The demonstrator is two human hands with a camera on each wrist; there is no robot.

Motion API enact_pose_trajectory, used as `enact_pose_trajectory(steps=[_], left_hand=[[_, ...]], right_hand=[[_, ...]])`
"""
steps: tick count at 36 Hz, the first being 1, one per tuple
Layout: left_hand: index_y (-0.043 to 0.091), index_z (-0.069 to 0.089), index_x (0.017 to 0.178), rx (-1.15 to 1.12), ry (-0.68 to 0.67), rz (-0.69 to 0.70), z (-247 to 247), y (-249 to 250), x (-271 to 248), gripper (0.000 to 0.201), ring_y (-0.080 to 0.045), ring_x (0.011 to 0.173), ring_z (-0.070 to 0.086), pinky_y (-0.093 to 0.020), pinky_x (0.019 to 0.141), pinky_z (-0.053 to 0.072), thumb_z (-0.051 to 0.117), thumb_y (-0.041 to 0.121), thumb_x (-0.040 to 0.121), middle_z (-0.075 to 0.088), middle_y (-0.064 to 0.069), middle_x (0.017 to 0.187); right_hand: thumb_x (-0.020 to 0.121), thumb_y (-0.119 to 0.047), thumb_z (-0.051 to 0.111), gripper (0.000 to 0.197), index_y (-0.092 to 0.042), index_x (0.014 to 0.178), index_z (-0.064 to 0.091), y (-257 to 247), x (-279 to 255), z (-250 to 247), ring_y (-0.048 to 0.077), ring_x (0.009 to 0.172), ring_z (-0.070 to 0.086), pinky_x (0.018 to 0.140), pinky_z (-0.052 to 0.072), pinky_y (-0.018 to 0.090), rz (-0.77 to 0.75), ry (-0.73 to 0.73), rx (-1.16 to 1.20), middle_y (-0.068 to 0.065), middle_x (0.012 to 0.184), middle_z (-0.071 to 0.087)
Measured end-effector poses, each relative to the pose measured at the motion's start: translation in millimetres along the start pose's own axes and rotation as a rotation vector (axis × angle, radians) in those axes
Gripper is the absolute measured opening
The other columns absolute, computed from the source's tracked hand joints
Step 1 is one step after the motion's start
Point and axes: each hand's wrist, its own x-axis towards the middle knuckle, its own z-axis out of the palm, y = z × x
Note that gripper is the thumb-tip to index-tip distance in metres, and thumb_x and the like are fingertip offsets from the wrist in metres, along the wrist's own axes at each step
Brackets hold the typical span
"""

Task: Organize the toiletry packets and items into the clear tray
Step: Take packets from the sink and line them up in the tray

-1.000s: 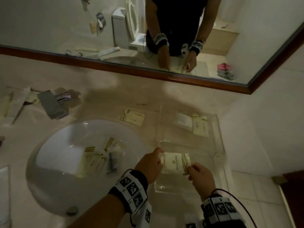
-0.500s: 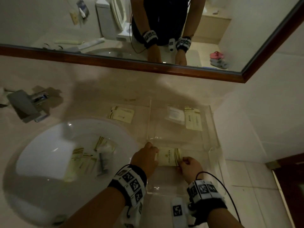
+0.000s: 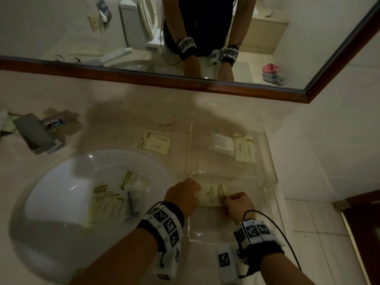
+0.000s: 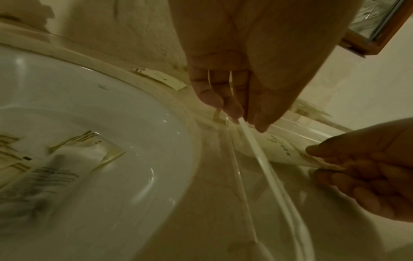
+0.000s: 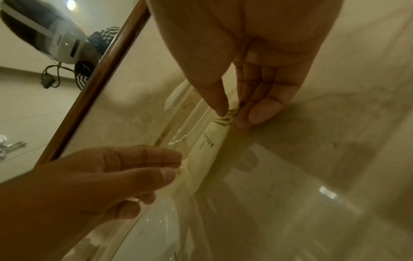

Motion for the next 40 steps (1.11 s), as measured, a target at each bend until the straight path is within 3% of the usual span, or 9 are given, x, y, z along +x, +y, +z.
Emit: enact_pose_trajectory(steps=[4,7,12,16,20,25,31,35,40], left_hand=[[0.025,0.05,0.128,-0.042,0.072,-0.004,-13.9,-3.1,-4.8,0.033,-0.015,0.118,0.053,-0.03,0.099,0.043,0.047,0.026,0.095,0.047,0.007,0.134],[0.025,0.051,0.128,-0.034,0.107,-0.024,-32.5,-9.4,-5.4,0.033,-0.015,0.118,0.053,-0.027,0.096,0.042,0.046,0.026,0.096,0.048,0.006,0.134],[0.024,0.053,0.126,-0.005,0.143,-0.066,-67.4,-26.6,0.8,0.031,-0.016,0.113,0.054,-0.029,0.093,0.044,0.046,0.026,0.096,0.05,0.003,0.13],[0.024,0.051,0.128,0.057,0.144,-0.101,-87.8,-39.9,12.0,0.033,-0.02,0.121,0.048,-0.033,0.1,0.041,0.047,0.028,0.096,0.049,0.001,0.134],[0.023,0.049,0.13,0.131,0.15,-0.148,-102.8,-58.5,26.8,0.037,-0.025,0.127,0.043,-0.037,0.105,0.038,0.05,0.029,0.094,0.044,0.0,0.141],[0.024,0.045,0.134,0.205,0.134,-0.183,-107.7,-79.2,47.0,0.043,-0.025,0.135,0.034,-0.038,0.107,0.032,0.054,0.026,0.092,0.038,0.0,0.147],[0.025,0.03,0.144,0.265,0.057,-0.206,-102.2,-101.5,69.5,0.062,-0.025,0.145,0.017,-0.044,0.114,0.026,0.059,0.023,0.09,0.019,-0.001,0.158],[0.027,0.019,0.149,0.339,0.02,-0.177,-93.4,-115.0,80.2,0.07,-0.023,0.149,0.005,-0.046,0.117,0.021,0.058,0.022,0.091,0.004,0.001,0.161],[0.028,0.013,0.15,0.356,-0.012,-0.165,-89.4,-126.1,91.1,0.073,-0.02,0.15,0.0,-0.045,0.117,0.02,0.056,0.021,0.092,-0.002,0.002,0.161]], right_hand=[[0.077,-0.037,0.07,0.032,-0.019,0.08,0.043,-5.0,-5.0,-10.5,0.032,0.086,0.066,0.084,0.054,0.043,-0.018,0.004,-0.017,0.015,0.091,0.069],[0.081,-0.037,0.067,0.031,-0.016,0.082,0.044,-13.3,-12.5,-21.7,0.024,0.068,0.065,0.074,0.056,0.04,-0.049,0.015,-0.002,0.015,0.084,0.071],[0.088,-0.033,0.059,0.029,-0.006,0.097,0.053,-36.4,-12.7,-41.6,0.009,0.056,0.052,0.051,0.034,0.022,-0.147,0.076,-0.052,0.008,0.074,0.067],[0.086,-0.033,0.061,0.023,-0.012,0.093,0.054,-56.2,-2.5,-56.9,0.027,0.082,0.061,0.072,0.046,0.03,-0.171,0.17,-0.067,0.012,0.088,0.069],[0.084,-0.03,0.063,0.023,-0.012,0.096,0.054,-78.6,7.5,-64.0,0.033,0.095,0.061,0.083,0.047,0.036,-0.199,0.229,-0.082,0.014,0.1,0.067],[0.084,-0.026,0.065,0.039,-0.005,0.114,0.053,-100.5,25.9,-67.3,0.035,0.101,0.06,0.086,0.047,0.039,-0.222,0.274,-0.082,0.02,0.11,0.064],[0.081,-0.036,0.068,0.055,-0.009,0.125,0.048,-113.4,53.3,-60.0,0.04,0.114,0.051,0.098,0.045,0.048,-0.175,0.317,-0.121,0.02,0.132,0.044],[0.082,-0.046,0.063,0.067,-0.012,0.135,0.04,-115.0,69.3,-55.7,0.034,0.126,0.04,0.102,0.038,0.041,-0.151,0.294,-0.234,0.018,0.139,0.04],[0.077,-0.055,0.064,0.081,-0.013,0.14,0.034,-119.1,77.7,-52.4,0.038,0.13,0.034,0.107,0.032,0.046,-0.108,0.327,-0.32,0.019,0.142,0.035]])
